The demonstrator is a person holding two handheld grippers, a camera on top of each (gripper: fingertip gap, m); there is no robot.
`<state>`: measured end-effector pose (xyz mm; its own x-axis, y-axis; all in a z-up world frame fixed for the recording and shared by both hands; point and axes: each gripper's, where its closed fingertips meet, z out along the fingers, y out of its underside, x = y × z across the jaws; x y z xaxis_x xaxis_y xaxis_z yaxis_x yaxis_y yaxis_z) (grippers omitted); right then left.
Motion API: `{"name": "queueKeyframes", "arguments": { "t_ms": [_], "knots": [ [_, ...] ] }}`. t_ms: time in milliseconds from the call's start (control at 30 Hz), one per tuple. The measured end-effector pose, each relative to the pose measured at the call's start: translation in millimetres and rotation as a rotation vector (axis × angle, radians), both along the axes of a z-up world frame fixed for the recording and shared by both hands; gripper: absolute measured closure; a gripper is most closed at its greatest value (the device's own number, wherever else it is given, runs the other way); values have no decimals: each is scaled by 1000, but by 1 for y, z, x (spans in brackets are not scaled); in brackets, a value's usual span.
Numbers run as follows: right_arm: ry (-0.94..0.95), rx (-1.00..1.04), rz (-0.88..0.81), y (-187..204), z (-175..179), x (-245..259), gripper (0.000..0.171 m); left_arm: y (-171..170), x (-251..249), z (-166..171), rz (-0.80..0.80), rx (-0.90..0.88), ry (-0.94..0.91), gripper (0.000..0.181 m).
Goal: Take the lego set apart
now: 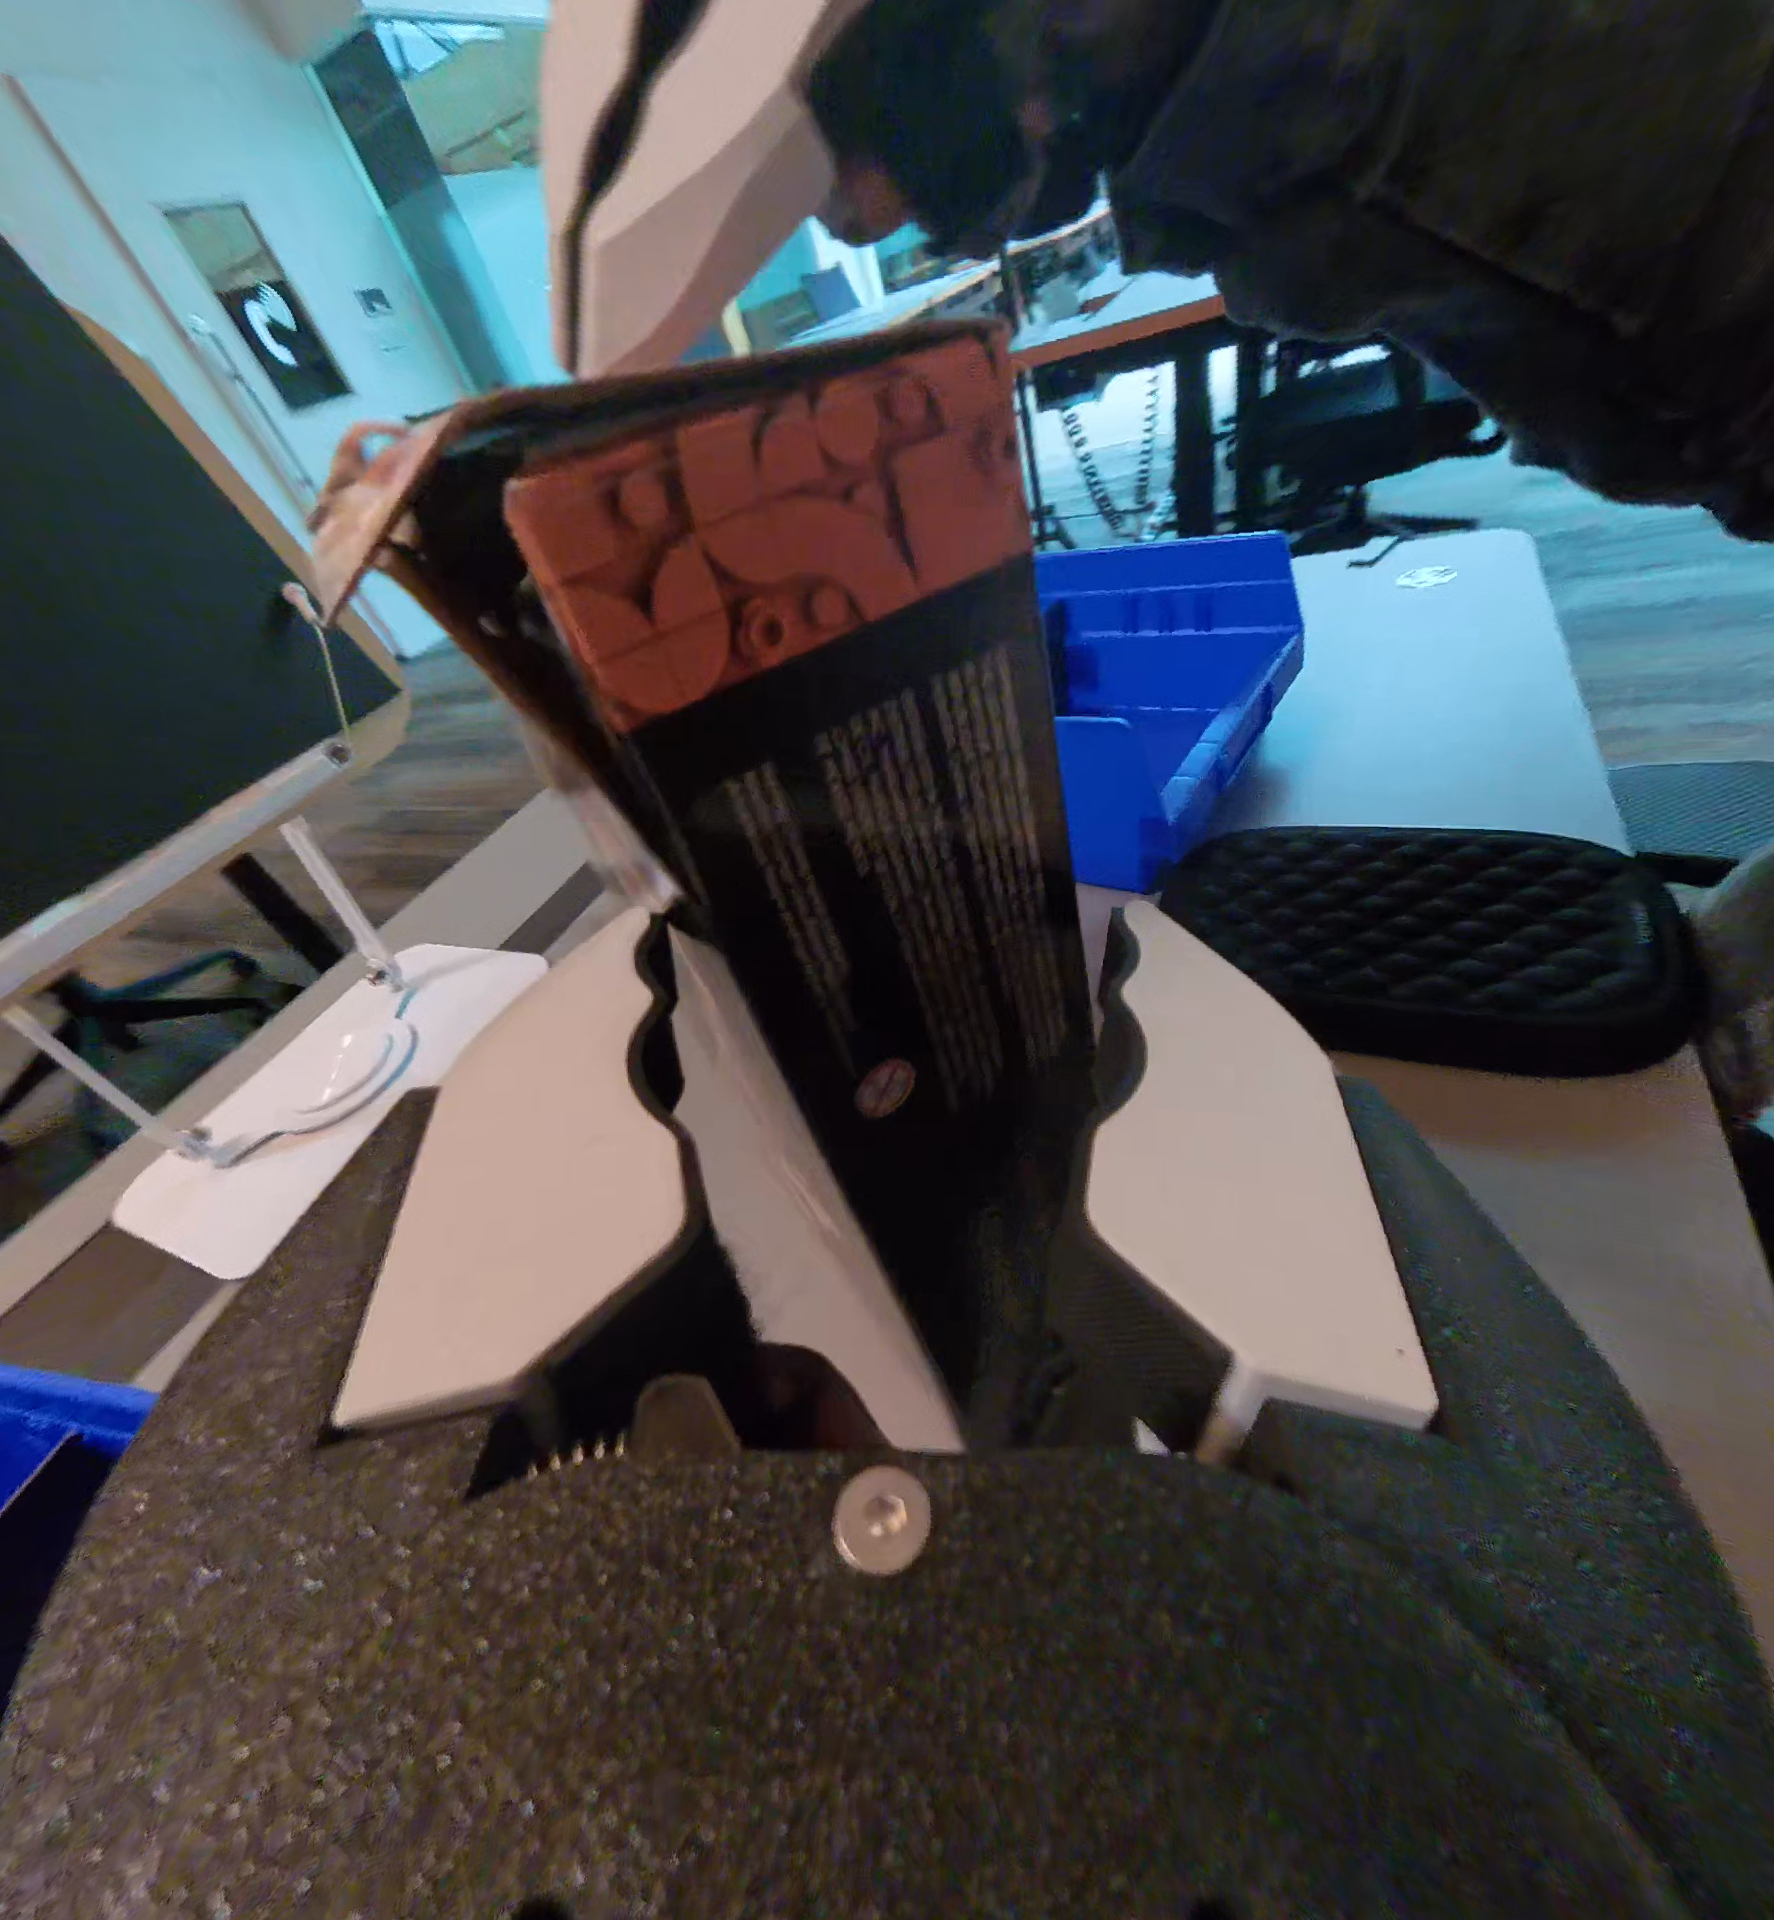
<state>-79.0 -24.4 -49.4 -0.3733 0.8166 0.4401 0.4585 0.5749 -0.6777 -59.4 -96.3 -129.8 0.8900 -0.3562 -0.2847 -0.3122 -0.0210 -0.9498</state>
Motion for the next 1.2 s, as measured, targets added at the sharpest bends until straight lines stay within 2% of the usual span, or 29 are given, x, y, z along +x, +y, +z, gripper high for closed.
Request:
{"name": "queueKeyframes", "arguments": {
  "t_ms": [167, 333, 500, 600, 667, 733, 800, 867, 933, 1033, 1133, 1200],
  "knots": [
    [4, -46, 45, 18, 0, -1, 171, 14, 45, -1, -34, 27, 17, 100],
    [-55, -155, 182, 19, -1, 1, 171, 41, 78, 10, -100, 49, 38, 107],
    [-107, -67, 260, 22, -1, -1, 171, 75, 93, 14, -107, 8, 49, 106],
    [-107, -35, 269, 22, -1, -2, 171, 65, 100, 20, -127, 50, 61, 108],
    [-89, -21, 277, 22, -1, -1, 171, 43, 90, 26, -99, 113, 123, 113],
    [-67, -18, 283, 21, -1, -1, 171, 17, 60, 39, -21, 179, 211, 115],
    [-45, -8, 298, 21, -1, -1, 171, -4, 18, 58, 51, 226, 242, 109],
    [-33, -11, 302, 21, 0, -2, 171, -12, -22, 70, 67, 199, 194, 94],
    [-28, -16, 310, 21, 0, -1, 171, -2, -49, 61, 10, 84, 126, 74],
    [-17, -27, 331, 20, 0, -1, 171, 27, -64, 31, -68, -116, 81, 60],
    [-11, -47, 347, 20, 0, -2, 171, 44, -53, 9, -143, -219, 36, 69],
    [-5, -52, 358, 21, 0, -2, 171, 50, -51, 5, -112, -201, 51, 73]
  ]
}}
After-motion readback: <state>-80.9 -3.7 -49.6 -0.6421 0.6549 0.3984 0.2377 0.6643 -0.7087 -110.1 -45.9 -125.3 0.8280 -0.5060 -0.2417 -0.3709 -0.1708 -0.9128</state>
